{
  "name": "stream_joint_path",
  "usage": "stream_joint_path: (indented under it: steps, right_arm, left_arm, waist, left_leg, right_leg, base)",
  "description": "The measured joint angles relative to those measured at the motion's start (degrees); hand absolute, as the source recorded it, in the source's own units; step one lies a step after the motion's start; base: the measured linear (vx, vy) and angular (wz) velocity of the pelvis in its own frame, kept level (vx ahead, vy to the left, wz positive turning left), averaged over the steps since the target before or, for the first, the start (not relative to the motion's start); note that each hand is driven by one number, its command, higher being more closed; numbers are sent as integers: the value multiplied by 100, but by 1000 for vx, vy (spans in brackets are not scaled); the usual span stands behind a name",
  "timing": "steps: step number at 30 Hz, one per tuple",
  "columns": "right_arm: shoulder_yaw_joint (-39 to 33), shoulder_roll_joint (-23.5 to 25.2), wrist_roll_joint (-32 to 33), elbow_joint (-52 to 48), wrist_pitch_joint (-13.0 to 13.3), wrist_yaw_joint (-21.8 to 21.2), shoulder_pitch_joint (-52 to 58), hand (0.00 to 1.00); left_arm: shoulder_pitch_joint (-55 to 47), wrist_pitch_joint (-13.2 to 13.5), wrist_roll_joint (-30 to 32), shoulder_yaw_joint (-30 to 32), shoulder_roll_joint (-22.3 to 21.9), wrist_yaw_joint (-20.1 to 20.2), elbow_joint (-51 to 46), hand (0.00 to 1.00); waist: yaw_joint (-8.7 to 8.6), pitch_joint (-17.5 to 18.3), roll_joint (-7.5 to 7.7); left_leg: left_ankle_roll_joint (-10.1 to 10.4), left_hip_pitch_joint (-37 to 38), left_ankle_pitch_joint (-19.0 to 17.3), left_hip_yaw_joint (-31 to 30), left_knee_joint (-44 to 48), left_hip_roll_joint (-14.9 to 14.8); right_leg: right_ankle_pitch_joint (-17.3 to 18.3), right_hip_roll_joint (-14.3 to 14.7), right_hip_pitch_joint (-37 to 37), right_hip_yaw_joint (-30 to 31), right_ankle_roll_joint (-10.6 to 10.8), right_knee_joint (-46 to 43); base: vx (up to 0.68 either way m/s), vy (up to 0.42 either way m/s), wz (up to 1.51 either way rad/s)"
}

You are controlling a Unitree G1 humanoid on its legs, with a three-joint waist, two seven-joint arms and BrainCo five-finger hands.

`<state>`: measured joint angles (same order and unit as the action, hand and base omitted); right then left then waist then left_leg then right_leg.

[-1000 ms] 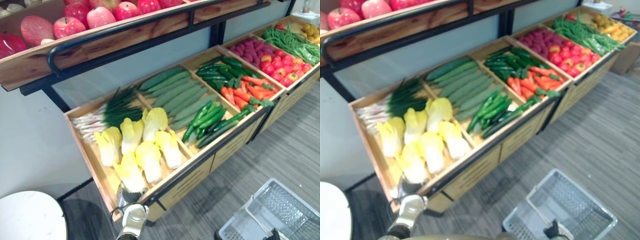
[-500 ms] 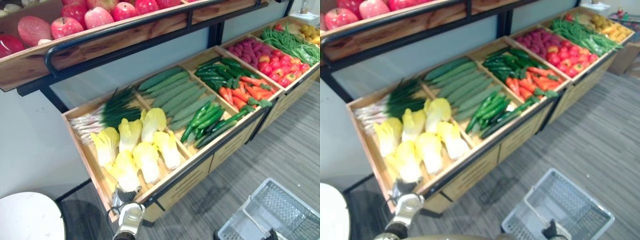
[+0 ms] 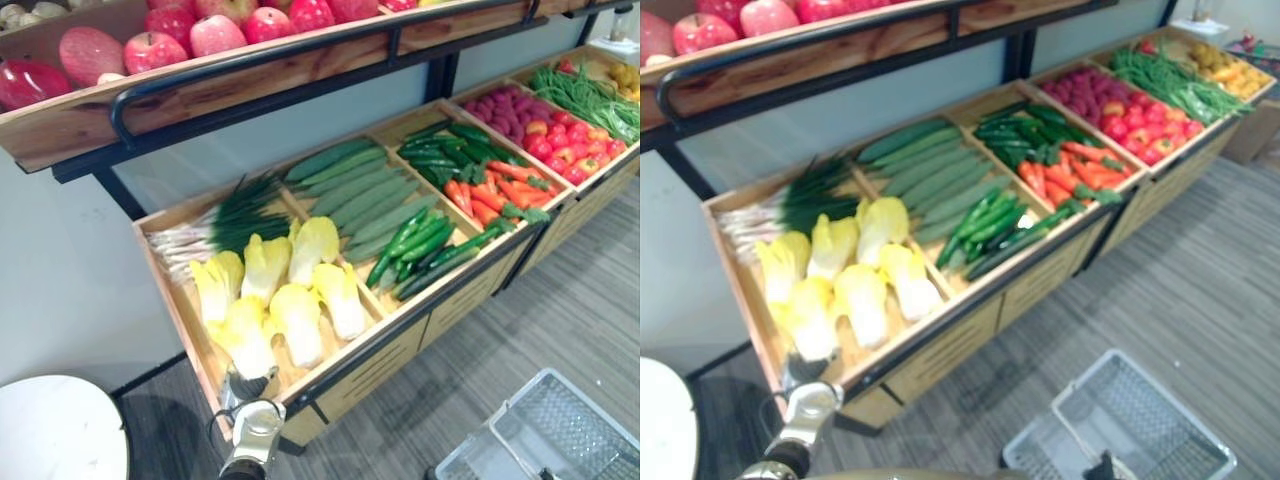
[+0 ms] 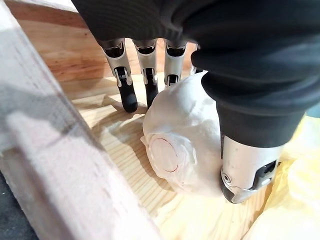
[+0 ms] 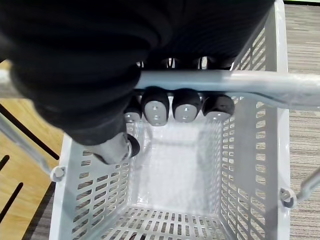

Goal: Pick vegetable in the basket

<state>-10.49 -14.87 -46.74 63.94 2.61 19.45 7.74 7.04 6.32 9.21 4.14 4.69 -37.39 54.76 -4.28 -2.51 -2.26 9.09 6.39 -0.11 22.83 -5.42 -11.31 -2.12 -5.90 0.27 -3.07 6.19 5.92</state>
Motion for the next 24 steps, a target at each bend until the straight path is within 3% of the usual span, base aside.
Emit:
stream_joint_path:
  steps: [12, 24]
  right_arm:
    - [-162, 42, -1, -8, -61, -2, -3, 100]
    - [-263, 47, -22, -51, -51, -1, -11, 100]
  left_arm:
    - [-435, 54, -32, -163, 43, 530, -873, 100]
    - [-1356, -215, -153, -192, -174, 1068, -2386, 100]
  waist:
    - [5, -46, 84]
    - [-3, -30, 58]
  left_leg:
    - [-11, -32, 0, -173, 0, 53]
    - [-31, -122, 13, -291, 1, 59]
  right_leg:
    - [10, -60, 76, -158, -7, -3]
    - [22, -70, 75, -287, -15, -7]
  base:
    - [7, -3, 6]
    - [5, -5, 5]
